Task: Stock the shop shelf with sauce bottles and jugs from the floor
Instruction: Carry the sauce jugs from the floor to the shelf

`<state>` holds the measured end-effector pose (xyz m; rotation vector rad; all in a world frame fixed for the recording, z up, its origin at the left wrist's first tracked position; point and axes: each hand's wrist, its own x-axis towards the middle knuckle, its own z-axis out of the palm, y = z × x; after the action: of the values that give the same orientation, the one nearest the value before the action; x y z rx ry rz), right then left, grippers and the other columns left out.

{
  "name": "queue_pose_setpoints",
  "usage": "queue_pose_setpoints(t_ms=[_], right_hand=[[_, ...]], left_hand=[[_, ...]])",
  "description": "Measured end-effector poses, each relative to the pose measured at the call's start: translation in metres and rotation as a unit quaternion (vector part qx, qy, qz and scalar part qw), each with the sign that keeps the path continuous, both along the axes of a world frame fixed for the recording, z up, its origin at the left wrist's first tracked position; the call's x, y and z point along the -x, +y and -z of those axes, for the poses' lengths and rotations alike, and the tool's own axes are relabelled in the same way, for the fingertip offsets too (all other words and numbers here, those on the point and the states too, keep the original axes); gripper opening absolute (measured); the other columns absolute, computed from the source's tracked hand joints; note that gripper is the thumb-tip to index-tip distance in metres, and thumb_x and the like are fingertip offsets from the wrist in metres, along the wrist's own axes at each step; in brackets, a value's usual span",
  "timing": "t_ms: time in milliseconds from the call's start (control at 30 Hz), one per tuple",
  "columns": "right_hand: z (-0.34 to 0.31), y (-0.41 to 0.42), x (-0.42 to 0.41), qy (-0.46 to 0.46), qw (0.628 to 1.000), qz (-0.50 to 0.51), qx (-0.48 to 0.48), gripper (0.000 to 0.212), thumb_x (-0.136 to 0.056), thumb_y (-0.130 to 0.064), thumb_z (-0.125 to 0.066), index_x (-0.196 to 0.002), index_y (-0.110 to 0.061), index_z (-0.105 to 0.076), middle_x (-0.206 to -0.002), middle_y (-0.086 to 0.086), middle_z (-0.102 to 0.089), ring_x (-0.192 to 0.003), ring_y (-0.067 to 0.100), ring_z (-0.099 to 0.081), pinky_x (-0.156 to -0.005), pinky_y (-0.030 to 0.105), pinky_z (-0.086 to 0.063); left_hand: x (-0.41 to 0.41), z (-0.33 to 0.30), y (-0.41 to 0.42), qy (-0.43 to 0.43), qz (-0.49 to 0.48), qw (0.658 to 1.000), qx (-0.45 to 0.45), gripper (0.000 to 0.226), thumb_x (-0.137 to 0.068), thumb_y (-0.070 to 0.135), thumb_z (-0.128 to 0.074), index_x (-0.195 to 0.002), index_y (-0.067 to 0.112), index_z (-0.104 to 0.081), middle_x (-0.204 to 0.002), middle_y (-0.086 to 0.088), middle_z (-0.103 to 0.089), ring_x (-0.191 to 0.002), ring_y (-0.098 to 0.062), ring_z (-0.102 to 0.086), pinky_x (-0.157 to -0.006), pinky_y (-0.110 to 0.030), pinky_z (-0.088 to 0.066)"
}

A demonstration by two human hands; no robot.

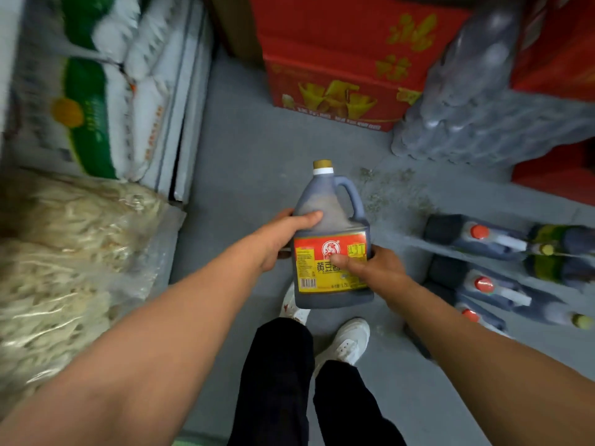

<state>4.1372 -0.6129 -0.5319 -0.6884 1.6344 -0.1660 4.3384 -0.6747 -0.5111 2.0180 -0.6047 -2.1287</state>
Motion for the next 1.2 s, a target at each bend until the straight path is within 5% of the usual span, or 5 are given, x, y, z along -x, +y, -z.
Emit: queue_pose_setpoints(t_ms=[133,333,633,933,1200], right_hand=[[-0.091,-0.015,-0.015,0.003,0.999,-0.022,0.026,0.073,-0.045,-0.064,-0.090,-0.101,-0.019,-0.075,-0.091,-0.005,-0.078,-0.087,0.013,-0.074,-0.089,0.038,-0.059],[-0.243,-0.044,-0.049,0.043,0.991,-0.074,0.101,0.037,-0.066,-0.051,-0.087,-0.078,-0.022,-0.068,-0.074,-0.008,-0.069,-0.067,0.003,-0.064,-0.059,0.022,-0.048],[-0.418,-0.104,-0.152,0.011,0.967,-0.107,0.232,0.075,-0.034,-0.074,-0.087,-0.084,-0.019,-0.078,-0.079,-0.005,-0.078,-0.079,0.015,-0.076,-0.084,0.044,-0.060],[-0.575,-0.149,-0.273,-0.112,0.906,-0.176,0.367,0.070,-0.037,-0.062,-0.090,-0.088,-0.015,-0.078,-0.086,0.002,-0.079,-0.082,0.020,-0.077,-0.085,0.046,-0.061],[-0.669,-0.190,-0.368,-0.212,0.793,-0.285,0.494,0.052,-0.051,-0.050,-0.086,-0.089,-0.017,-0.076,-0.080,-0.004,-0.078,-0.075,0.010,-0.075,-0.067,0.027,-0.058]], left_hand=[[-0.020,-0.092,0.000,0.008,-0.028,0.999,0.037,0.049,-0.083,0.051,-0.072,-0.122,0.024,-0.057,-0.106,-0.004,-0.074,-0.098,-0.024,-0.070,-0.099,-0.044,-0.051],[-0.056,-0.239,-0.004,0.014,-0.085,0.993,0.087,0.039,-0.088,0.049,-0.068,-0.113,0.021,-0.059,-0.095,-0.001,-0.072,-0.079,-0.016,-0.067,-0.065,-0.027,-0.048],[-0.161,-0.429,-0.042,-0.017,-0.094,0.967,0.236,0.076,-0.075,0.050,-0.080,-0.136,0.018,-0.047,-0.105,-0.003,-0.074,-0.081,-0.016,-0.073,-0.064,-0.027,-0.053],[-0.265,-0.608,-0.039,-0.122,-0.159,0.887,0.417,0.054,-0.077,0.047,-0.080,-0.121,0.023,-0.058,-0.100,0.000,-0.073,-0.089,-0.019,-0.070,-0.089,-0.038,-0.055],[-0.331,-0.708,-0.013,-0.212,-0.270,0.775,0.531,0.059,-0.072,0.049,-0.083,-0.120,0.028,-0.057,-0.111,0.010,-0.070,-0.091,-0.009,-0.069,-0.078,-0.029,-0.056]])
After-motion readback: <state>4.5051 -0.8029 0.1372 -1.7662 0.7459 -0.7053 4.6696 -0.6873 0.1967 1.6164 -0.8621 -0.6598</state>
